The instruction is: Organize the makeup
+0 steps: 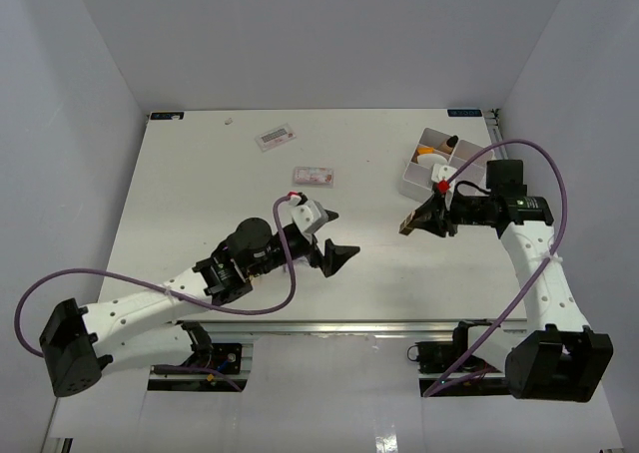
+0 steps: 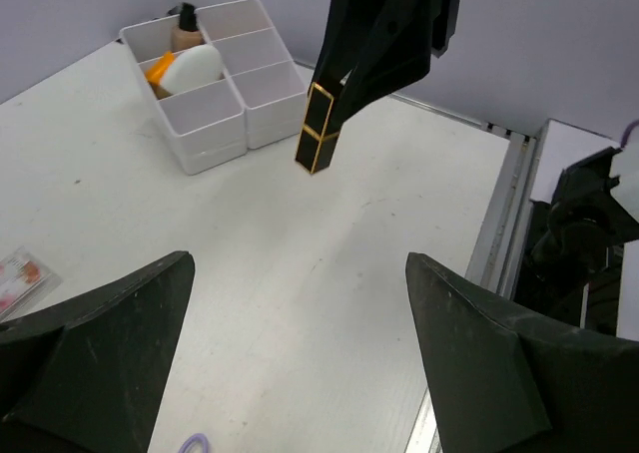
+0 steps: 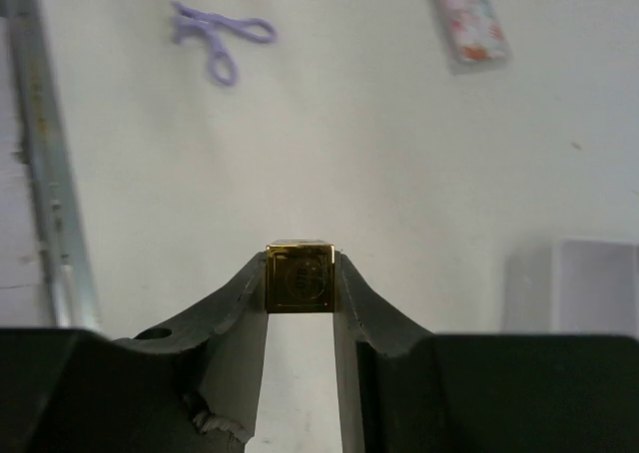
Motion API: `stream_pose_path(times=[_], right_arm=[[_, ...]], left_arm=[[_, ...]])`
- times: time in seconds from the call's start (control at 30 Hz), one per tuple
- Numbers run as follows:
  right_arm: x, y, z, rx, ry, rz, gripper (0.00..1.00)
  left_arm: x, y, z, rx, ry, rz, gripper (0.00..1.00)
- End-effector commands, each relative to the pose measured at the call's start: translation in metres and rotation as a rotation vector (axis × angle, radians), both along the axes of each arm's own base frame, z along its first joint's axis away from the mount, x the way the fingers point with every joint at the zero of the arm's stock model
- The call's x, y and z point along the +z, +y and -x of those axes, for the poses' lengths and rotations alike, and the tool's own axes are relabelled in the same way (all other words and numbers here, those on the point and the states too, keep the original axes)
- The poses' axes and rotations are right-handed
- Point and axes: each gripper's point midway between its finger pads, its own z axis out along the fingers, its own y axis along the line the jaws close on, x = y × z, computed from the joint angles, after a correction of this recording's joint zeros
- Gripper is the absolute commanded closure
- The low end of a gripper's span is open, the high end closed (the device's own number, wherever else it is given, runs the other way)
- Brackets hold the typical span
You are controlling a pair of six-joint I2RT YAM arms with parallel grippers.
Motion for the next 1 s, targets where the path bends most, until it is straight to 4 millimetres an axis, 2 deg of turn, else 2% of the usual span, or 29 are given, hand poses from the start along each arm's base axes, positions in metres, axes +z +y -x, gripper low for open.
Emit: stream_pose_path(times=[0.0, 0.1, 0.23, 0.47, 0.77, 0.97], right_arm=[[0.023, -0.050, -0.079, -0.376, -0.131, 0.098, 0.92], [0.035, -0.077, -0.113, -0.512, -0.157, 0.140, 0.92], [0.037, -0.104, -0.152, -0.622, -0.169, 0.180, 0.92], [0.037, -0.131, -0.195, -0.703, -0.164, 0.229, 0.92], [0.011, -0.158, -0.210, -0.714, -0.128, 0.302, 0.92], [-0.008, -0.170, -0.216, -0.708, -0.092, 0.325, 0.90]], left_arm=[[-0.015, 0.046, -0.011, 0.211, 0.151, -0.098, 0.02], [-0.022, 0.064, -0.007, 0.270, 0.209, -0.087, 0.02], [-0.023, 0.084, 0.000, 0.320, 0.266, -0.037, 0.02], [-0.025, 0.086, 0.000, 0.331, 0.281, -0.043, 0.02], [-0.034, 0.082, 0.000, 0.323, 0.300, -0.067, 0.02], [-0.039, 0.081, -0.002, 0.331, 0.306, -0.081, 0.02]])
